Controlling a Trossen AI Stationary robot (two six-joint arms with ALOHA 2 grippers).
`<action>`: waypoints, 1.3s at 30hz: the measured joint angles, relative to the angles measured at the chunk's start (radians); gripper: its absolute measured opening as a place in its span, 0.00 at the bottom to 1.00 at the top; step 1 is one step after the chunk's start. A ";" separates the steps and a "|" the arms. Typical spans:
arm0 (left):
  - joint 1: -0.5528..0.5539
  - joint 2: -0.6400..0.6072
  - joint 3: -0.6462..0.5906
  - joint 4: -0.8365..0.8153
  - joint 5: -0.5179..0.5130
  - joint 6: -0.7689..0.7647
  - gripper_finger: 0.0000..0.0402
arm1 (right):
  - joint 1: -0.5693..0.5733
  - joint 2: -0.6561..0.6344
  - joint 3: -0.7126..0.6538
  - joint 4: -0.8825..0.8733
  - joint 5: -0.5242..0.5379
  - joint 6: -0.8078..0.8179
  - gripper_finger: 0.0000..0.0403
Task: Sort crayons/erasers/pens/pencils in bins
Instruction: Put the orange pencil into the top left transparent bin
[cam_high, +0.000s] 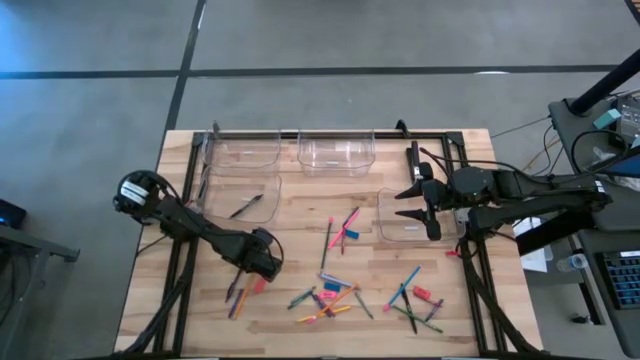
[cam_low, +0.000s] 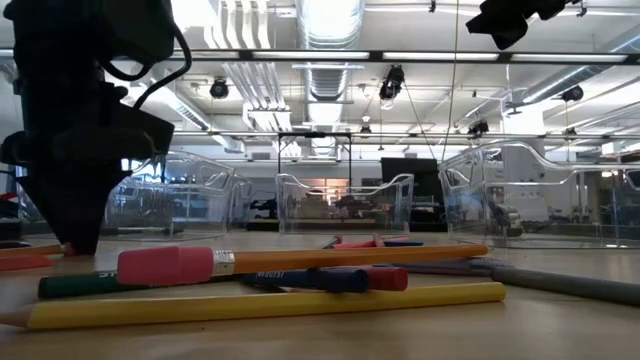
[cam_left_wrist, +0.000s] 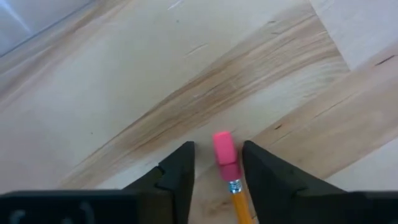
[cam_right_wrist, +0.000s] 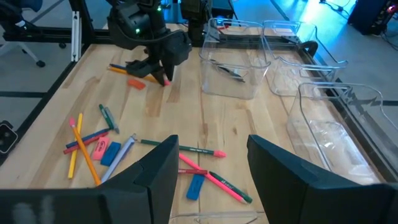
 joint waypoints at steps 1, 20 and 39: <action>0.000 0.000 0.000 -0.002 0.000 -0.003 0.25 | 0.000 0.000 0.000 0.000 0.000 0.000 0.45; 0.016 -0.002 0.054 0.033 0.075 -0.047 0.04 | 0.000 0.000 0.000 0.000 0.000 -0.001 0.45; 0.047 -0.250 0.419 0.095 -0.423 0.659 0.03 | 0.000 0.000 0.000 0.012 0.000 -0.009 0.45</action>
